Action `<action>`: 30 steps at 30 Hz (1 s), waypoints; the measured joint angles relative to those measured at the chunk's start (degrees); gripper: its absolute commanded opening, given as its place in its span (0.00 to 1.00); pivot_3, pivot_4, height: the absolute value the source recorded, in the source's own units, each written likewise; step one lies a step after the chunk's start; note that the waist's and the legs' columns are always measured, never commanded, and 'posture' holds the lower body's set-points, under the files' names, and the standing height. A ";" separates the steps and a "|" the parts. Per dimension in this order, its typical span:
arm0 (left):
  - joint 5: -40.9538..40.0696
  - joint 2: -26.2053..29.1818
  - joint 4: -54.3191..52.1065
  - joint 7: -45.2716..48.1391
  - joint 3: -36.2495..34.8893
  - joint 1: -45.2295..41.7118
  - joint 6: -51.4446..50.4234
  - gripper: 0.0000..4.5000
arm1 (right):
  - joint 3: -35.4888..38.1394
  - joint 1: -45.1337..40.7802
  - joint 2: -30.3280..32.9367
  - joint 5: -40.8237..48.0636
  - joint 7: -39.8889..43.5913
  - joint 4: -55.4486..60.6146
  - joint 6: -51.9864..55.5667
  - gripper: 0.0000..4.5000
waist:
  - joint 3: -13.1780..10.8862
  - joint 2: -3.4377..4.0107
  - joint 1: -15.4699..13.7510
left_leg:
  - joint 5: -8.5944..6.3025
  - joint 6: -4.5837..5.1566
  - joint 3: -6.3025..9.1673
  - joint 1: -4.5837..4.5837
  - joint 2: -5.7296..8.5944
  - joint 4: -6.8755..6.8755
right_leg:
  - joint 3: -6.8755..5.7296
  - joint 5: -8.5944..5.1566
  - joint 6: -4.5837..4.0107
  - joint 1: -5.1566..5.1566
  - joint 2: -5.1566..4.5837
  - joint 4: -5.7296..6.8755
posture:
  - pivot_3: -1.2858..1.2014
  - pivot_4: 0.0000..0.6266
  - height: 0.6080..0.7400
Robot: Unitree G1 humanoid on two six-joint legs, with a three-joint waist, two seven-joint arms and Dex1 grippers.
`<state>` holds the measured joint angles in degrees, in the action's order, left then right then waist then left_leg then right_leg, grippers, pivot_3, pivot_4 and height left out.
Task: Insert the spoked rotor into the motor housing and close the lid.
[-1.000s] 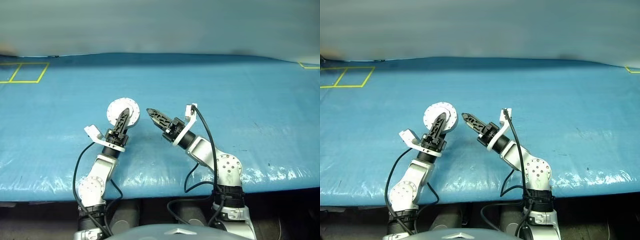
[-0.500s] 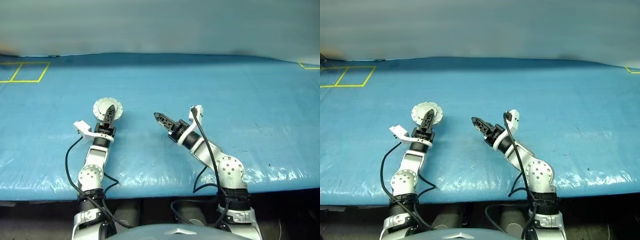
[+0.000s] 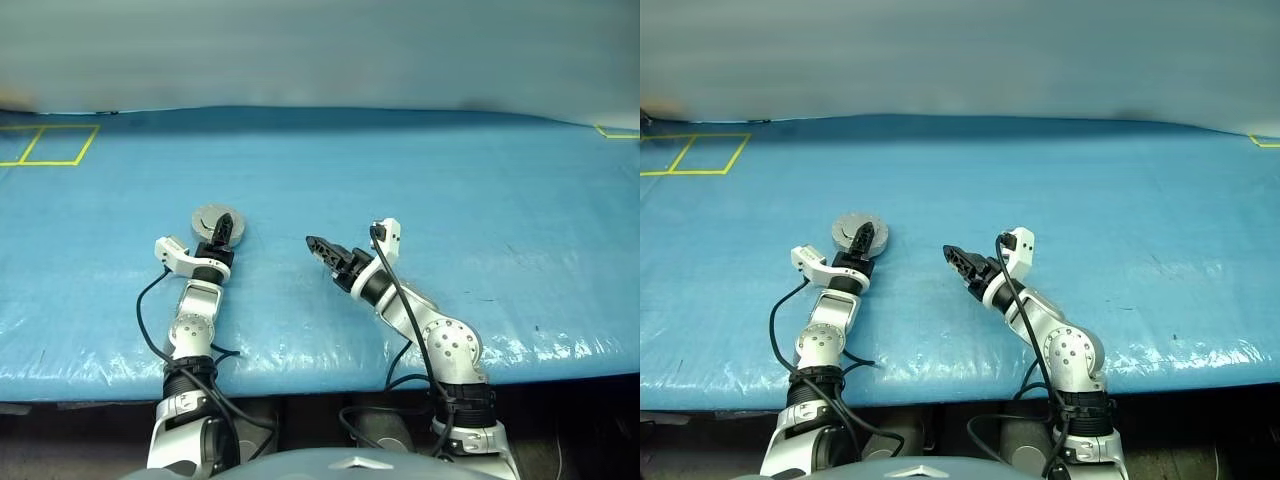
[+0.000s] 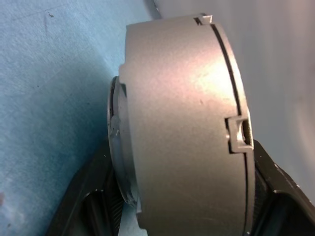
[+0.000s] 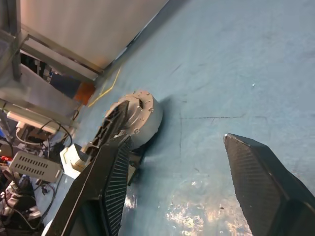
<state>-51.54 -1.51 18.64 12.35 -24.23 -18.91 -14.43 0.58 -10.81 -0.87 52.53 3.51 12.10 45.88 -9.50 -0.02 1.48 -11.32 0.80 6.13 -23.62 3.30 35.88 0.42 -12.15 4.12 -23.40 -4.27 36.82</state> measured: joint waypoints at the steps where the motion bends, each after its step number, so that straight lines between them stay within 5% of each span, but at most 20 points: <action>1: 0.15 0.10 -0.19 -0.17 0.03 -0.06 -0.07 0.99 | -0.01 0.02 -0.17 -0.16 0.02 -0.01 0.06 0.70 | 0.02 0.02 0.07 | 0.00 0.00 0.00 0.04 -0.03 0.00 | 0.01 -0.01 -0.06 0.03 0.03 0.00 | 0.52 0.24 1.00; 6: 2.71 1.87 -0.95 -3.87 -0.54 -0.01 1.59 0.99 | -0.17 0.02 -0.46 -0.76 0.36 -0.06 0.92 0.70 | 0.07 0.05 0.97 | 0.02 -0.03 -0.01 0.12 -0.19 0.03 | 0.14 0.06 -0.41 -0.02 0.30 0.02 | 0.52 0.24 1.00; 15: 3.63 10.20 -1.06 -10.00 -13.59 2.55 8.56 0.99 | 0.04 0.02 -1.22 -1.74 1.49 -0.66 0.96 0.70 | 0.07 0.04 0.96 | -0.07 -0.22 -0.06 0.01 -0.84 -0.04 | 0.17 0.24 -0.50 -0.23 0.79 -0.02 | 0.52 0.24 1.00; 20: 3.06 11.57 -7.81 -7.58 -12.96 6.78 6.30 0.99 | -0.80 -0.01 -0.79 -3.42 2.75 -0.48 0.84 0.70 | 0.07 -0.03 0.21 | -0.07 -0.24 -0.10 -0.08 -0.78 0.07 | 0.27 0.25 -0.51 -0.11 0.74 -0.38 | 0.52 0.24 1.00; 30: 26.38 14.23 -33.85 -2.95 15.89 18.55 4.93 0.99 | -9.50 4.38 5.94 -30.60 -0.98 4.95 -16.73 0.70 | 0.15 -0.02 -0.18 | -0.09 -0.32 -0.45 -0.02 -0.87 -0.32 | 0.46 0.49 -0.82 -0.23 0.76 -0.78 | 0.52 0.24 1.00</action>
<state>-25.16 12.73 -15.21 9.41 -8.34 -0.37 -9.50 -8.92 -6.43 5.08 21.94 2.54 17.05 29.14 -9.35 -0.05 1.30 -11.41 0.48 5.68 -23.64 2.43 35.56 0.88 -11.66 3.30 -23.63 -3.51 36.04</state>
